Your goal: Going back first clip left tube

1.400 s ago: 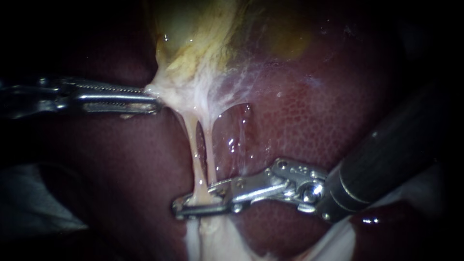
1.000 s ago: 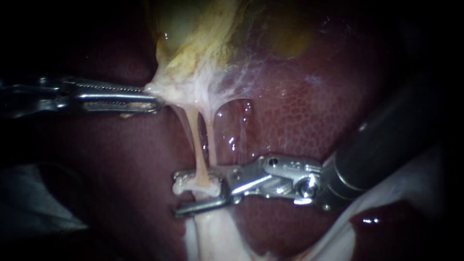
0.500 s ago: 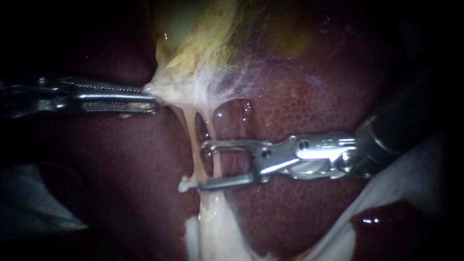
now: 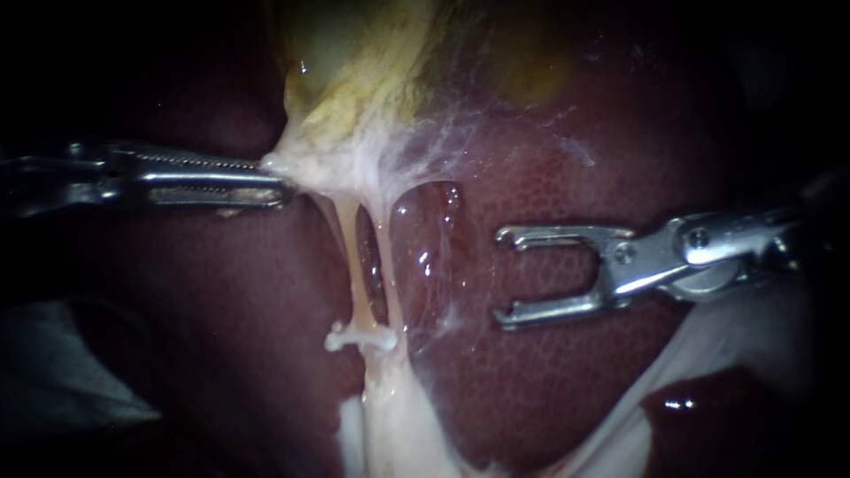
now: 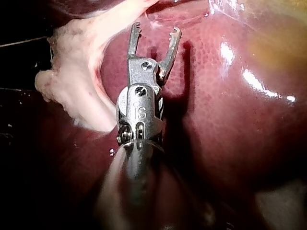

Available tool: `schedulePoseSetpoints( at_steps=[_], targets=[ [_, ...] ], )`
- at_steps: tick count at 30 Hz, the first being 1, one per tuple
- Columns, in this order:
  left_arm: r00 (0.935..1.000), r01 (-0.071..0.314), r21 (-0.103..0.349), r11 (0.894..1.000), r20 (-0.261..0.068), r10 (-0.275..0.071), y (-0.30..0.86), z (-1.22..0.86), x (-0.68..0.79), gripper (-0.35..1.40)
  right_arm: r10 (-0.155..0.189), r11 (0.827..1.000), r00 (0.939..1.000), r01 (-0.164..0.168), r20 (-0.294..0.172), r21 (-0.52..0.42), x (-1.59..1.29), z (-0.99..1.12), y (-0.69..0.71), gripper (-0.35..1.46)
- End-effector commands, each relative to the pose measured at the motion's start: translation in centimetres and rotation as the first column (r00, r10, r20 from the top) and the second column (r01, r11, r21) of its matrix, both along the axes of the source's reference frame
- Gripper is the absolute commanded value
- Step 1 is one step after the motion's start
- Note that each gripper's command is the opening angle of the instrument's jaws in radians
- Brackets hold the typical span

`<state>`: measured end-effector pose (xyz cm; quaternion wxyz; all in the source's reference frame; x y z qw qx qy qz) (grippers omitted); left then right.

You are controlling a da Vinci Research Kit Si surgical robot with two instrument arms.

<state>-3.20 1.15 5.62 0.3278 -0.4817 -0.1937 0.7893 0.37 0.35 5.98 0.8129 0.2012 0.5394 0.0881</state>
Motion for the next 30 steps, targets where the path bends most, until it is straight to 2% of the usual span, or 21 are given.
schedulePoseSetpoints(
  at_steps=[1, 5, 10, 17, 22, 30],
  targets=[
    [1.0000, 0.001, -0.002, 1.000, -0.001, -0.001, -0.01, 0.03, -0.01, -0.35, -0.001, 1.000, 1.0000, 0.001, -0.002, 0.001, -0.01, 0.00, 0.00, 0.48],
    [1.0000, 0.002, -0.006, 1.000, -0.003, -0.002, 0.00, 0.14, -0.05, -0.35, -0.010, 1.000, 0.9999, 0.010, 0.007, 0.000, -0.03, 0.00, -0.01, 0.48],
    [0.9999, 0.010, -0.017, 1.000, -0.007, -0.010, -0.02, 0.35, -0.19, -0.35, -0.012, 1.000, 0.9999, 0.012, 0.009, 0.000, -0.03, 0.00, -0.02, 0.49],
    [0.9999, -0.002, -0.026, 1.000, -0.016, 0.002, 0.00, 0.63, -0.34, -0.35, -0.012, 1.000, 0.9999, 0.012, 0.009, -0.001, -0.03, -0.01, -0.02, 0.49],
    [0.9998, -0.004, -0.019, 1.000, -0.018, 0.004, -0.01, 0.67, -0.39, -0.35, -0.012, 1.000, 0.9999, 0.012, 0.009, -0.001, -0.04, -0.01, -0.02, 0.49],
    [0.9998, -0.006, -0.018, 1.000, -0.017, 0.005, 0.00, 0.65, -0.37, -0.35, -0.010, 1.000, 0.9999, 0.010, 0.010, -0.002, -0.04, -0.02, -0.03, 0.49]
  ],
)
